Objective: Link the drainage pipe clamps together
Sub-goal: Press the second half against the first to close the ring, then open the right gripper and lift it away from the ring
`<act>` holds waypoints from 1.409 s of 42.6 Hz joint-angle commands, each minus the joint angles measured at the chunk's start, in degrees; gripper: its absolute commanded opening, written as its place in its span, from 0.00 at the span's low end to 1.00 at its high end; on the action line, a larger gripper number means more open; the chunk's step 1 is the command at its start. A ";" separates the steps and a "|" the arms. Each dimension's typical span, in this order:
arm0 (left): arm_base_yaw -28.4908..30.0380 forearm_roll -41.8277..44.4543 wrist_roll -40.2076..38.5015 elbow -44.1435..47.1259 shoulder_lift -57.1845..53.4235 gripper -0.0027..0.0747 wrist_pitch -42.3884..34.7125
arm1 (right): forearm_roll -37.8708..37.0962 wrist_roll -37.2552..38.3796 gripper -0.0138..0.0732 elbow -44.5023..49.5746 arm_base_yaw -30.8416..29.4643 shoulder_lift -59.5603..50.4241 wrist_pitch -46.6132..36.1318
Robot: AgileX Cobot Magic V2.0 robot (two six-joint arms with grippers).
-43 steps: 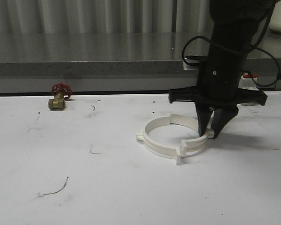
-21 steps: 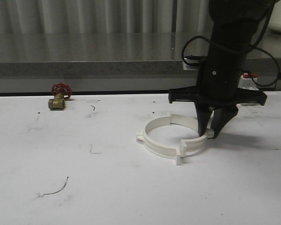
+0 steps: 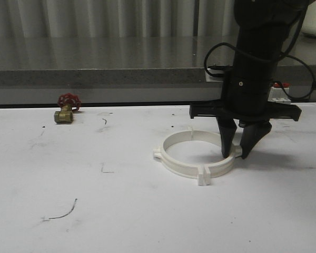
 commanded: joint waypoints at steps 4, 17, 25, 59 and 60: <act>0.11 -0.60 -0.01 -1.48 -0.15 0.44 -3.88 | 1.23 -0.12 0.49 -1.28 0.11 -2.95 0.13; 0.11 -0.60 -0.01 -1.48 -0.15 0.44 -3.88 | 1.95 -0.12 0.49 -1.28 0.11 -4.87 -0.75; 0.11 -0.60 -0.01 -1.48 -0.15 0.44 -3.88 | 1.42 -0.30 0.49 -1.28 0.00 -7.78 0.83; 0.11 -0.60 -0.01 -1.48 -0.15 0.44 -3.88 | 0.82 -27.24 0.47 25.40 -4.92 -57.04 -13.61; 0.11 -0.60 -0.01 -1.48 -0.15 0.44 -3.88 | 0.82 -27.24 0.47 26.84 -4.92 -58.80 -13.68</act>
